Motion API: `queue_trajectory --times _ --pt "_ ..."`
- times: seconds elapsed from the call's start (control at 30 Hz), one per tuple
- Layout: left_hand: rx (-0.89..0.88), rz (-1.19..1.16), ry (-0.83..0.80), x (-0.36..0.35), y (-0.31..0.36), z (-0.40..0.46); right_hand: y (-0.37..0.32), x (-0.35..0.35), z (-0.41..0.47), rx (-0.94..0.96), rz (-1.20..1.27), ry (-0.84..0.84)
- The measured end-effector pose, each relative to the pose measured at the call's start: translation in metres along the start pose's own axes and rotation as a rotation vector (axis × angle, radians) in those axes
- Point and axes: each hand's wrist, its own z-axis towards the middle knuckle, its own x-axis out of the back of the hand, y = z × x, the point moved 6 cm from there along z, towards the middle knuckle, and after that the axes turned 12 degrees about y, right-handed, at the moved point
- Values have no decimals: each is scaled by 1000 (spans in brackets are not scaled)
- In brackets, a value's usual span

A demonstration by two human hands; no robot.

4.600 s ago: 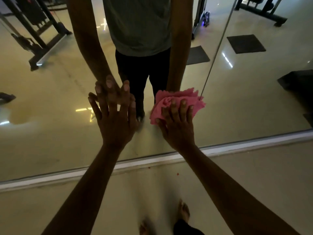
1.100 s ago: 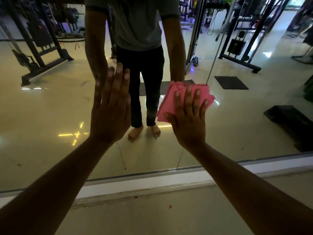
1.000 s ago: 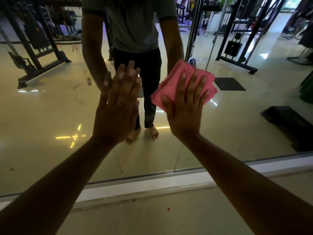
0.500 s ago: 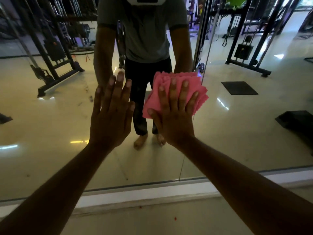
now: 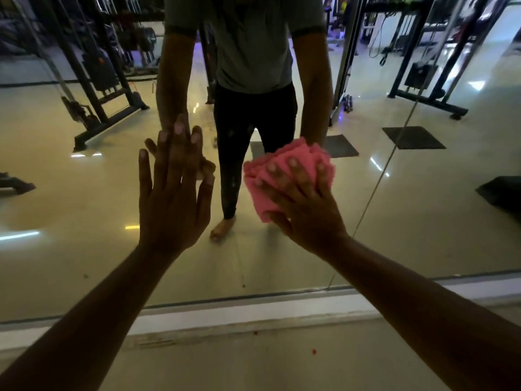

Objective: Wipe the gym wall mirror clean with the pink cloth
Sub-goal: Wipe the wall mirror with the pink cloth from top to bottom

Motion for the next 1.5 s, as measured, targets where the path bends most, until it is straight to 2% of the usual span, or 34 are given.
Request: queue_trajectory --times 0.03,0.13,0.17,0.2,0.27,0.33,0.4,0.47,0.57,0.6,0.67,0.73,0.77,0.83,0.93,0.97,1.0,1.03,1.13,1.17,1.2,1.3,1.33,1.47,1.5 --pt "-11 -5 7 4 -8 1 8 3 0 -65 -33 -6" --pt "-40 -25 18 12 -33 4 24 18 48 -473 -116 89" --pt "-36 -23 16 13 -42 4 15 16 69 -558 -114 113" --pt "-36 -18 6 12 -48 4 0 11 87 -576 -102 125" --pt "-58 -23 -15 12 -56 1 -43 -3 100 -387 -24 100" --pt "-88 -57 -16 13 -58 1 -69 -16 67 -159 51 26" --pt "-103 -65 -15 16 -61 2 -60 -15 29 -116 8 -50" --pt "-102 -58 -5 21 -69 3 -44 -6 27 -289 -29 -49" --pt "-115 -53 -10 24 -84 1 -40 -5 81 -647 -62 65" --pt "-128 -55 -23 23 -87 0 -49 -7 98 -659 -51 72" --pt "-155 -66 -41 22 -92 -1 -76 -19 102 -437 17 22" --pt "-169 -66 -34 22 -94 0 -85 -25 64 -174 25 -46" --pt "-172 -67 -30 22 -94 0 -79 -22 46 -139 -9 -74" --pt "-173 -71 -28 23 -95 1 -60 -14 38 -310 -78 -49" --pt "-189 -61 -43 22 -97 0 -54 -7 94 -848 -96 127" --pt "-189 -60 -49 21 -97 0 -62 -7 113 -947 -69 171" --pt "-183 -63 -53 21 -97 0 -73 -8 124 -957 -56 188" --pt "-174 -69 -56 22 -96 -1 -83 -13 122 -890 -43 168" --pt "-181 -67 -58 23 -96 -1 -92 -20 78 -562 -64 -8" --pt "-182 -67 -66 23 -98 0 -85 -18 71 -543 -72 -16" --pt "-186 -72 -77 23 -99 -1 -78 -14 74 -597 -75 7" --pt "-193 -67 -86 20 -99 -2 -73 -9 113 -961 -53 194" --pt "-186 -68 -84 19 -99 -2 -80 -10 122 -979 -44 212" --pt "-165 -85 -66 19 -96 -2 -93 -20 85 -594 -68 10" --pt "-163 -85 -65 19 -97 -2 -86 -17 78 -583 -73 13"
